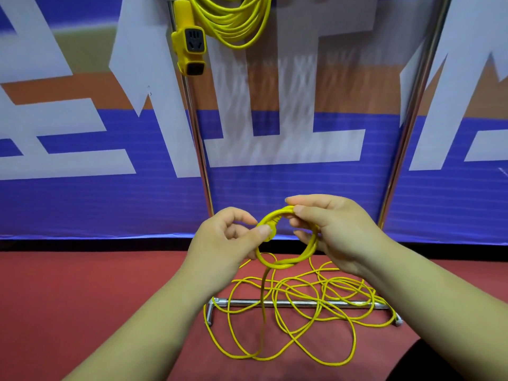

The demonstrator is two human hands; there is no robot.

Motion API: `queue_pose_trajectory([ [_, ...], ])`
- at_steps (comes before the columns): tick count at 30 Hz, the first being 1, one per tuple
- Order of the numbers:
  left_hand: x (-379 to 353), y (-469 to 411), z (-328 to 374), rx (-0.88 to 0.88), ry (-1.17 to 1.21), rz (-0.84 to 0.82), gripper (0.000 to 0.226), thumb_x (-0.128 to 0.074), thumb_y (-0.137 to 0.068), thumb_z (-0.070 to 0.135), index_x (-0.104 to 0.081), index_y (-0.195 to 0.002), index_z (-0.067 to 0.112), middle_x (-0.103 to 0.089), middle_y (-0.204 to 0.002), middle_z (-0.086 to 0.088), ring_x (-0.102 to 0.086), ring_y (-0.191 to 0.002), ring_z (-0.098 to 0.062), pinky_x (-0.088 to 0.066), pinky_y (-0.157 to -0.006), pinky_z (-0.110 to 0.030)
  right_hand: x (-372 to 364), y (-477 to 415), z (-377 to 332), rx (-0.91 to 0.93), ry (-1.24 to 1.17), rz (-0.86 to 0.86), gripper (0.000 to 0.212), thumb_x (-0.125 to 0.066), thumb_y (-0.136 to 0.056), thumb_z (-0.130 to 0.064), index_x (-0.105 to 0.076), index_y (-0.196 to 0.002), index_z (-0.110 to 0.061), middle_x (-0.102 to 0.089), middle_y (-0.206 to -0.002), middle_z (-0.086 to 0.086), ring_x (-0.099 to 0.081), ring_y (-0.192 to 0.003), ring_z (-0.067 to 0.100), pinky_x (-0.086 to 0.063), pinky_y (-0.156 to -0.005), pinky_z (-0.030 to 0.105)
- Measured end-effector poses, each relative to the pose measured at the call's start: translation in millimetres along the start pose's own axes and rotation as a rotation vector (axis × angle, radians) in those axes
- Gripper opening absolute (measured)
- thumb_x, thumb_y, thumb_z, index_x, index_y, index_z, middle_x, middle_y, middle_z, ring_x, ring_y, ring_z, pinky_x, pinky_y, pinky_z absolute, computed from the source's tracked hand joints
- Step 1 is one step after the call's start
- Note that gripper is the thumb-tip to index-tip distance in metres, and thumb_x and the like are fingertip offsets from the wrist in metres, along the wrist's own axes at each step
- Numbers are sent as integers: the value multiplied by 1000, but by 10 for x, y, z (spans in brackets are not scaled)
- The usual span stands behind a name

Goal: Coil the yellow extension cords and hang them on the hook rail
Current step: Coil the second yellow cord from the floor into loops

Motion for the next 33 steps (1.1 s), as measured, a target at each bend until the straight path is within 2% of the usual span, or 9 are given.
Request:
queue_pose_trajectory([
  [6, 103, -35, 3, -74, -172, 78, 16, -82, -81, 13, -68, -80, 19, -62, -61, -15, -64, -61, -36, -56, -68, -53, -42, 15, -9, 20, 269, -32, 10, -71, -87, -10, -78, -89, -17, -76, -90, 13, -69, -82, 21, -55, -76, 34],
  [8, 111, -33, -2, -65, -152, 72, 14, -82, -81, 13, -69, -80, 19, -61, -60, -13, -66, -69, -44, -55, -72, -58, -7, 10, -41, 51, 319, 10, 8, -74, -86, -10, -78, -87, -17, -77, -89, 11, -66, -77, 15, -52, -68, 24],
  [11, 113, -16, -10, -52, -125, 83, 14, -82, -81, 15, -68, -82, 17, -63, -63, -11, -66, -74, -45, -54, -76, -56, 108, -16, -157, 148, 294, 140, 9, -75, -84, -11, -77, -87, -19, -77, -84, 3, -61, -66, 4, -44, -54, 13],
  [14, 116, -16, -41, -7, -33, 77, 10, -77, -87, 11, -68, -91, 15, -63, -65, -7, -71, -69, -36, -55, -79, -55, 226, -45, -222, 178, 157, 204, 13, -75, -85, -14, -73, -96, -21, -75, -85, -3, -56, -59, -1, -43, -56, 15],
  [17, 121, -26, -91, 86, 89, 69, 14, -71, -91, 7, -67, -102, 13, -64, -68, -7, -67, -60, -22, -56, -74, -43, 204, -49, -217, 156, 50, 130, 22, -74, -87, -18, -69, -107, -24, -73, -85, -9, -58, -67, 4, -45, -70, 25],
  [20, 84, -12, -181, 276, 285, 45, 8, -68, -92, 8, -69, -99, 11, -64, -71, -4, -61, -59, -16, -57, -69, -35, 135, -25, -219, 151, -42, 29, 21, -71, -87, -11, -69, -105, -21, -76, -92, 0, -62, -72, 10, -43, -69, 25],
  [26, 48, -2, -263, 519, 644, 37, 16, -58, -98, 16, -71, -105, 10, -60, -71, -2, -59, -60, -14, -58, -75, -40, 38, 37, -231, 168, 75, -148, 17, -65, -90, -3, -76, -91, -15, -76, -85, 10, -65, -69, 14, -50, -64, 22],
  [31, -22, 18, -199, 524, 580, -80, 51, -61, -83, 53, -74, -106, 9, -72, -93, -6, -65, -79, -19, -54, -87, -44, -6, 91, -229, 237, 447, -222, 12, -71, -88, -8, -79, -88, -16, -71, -76, 19, -63, -66, 16, -53, -65, 29],
  [33, -34, 34, -161, 439, 460, -99, 46, -68, -78, 47, -74, -104, 10, -72, -89, -5, -67, -77, -16, -56, -87, -43, -12, 93, -214, 242, 521, -212, 10, -73, -87, -11, -80, -87, -17, -72, -74, 18, -62, -62, 16, -50, -63, 32],
])
Point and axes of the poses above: each hand's wrist, its own y-axis away from the middle knuckle, its own x-axis out of the back of the hand, z = x × y, the point moved 6 cm from there along -y, towards the middle knuckle
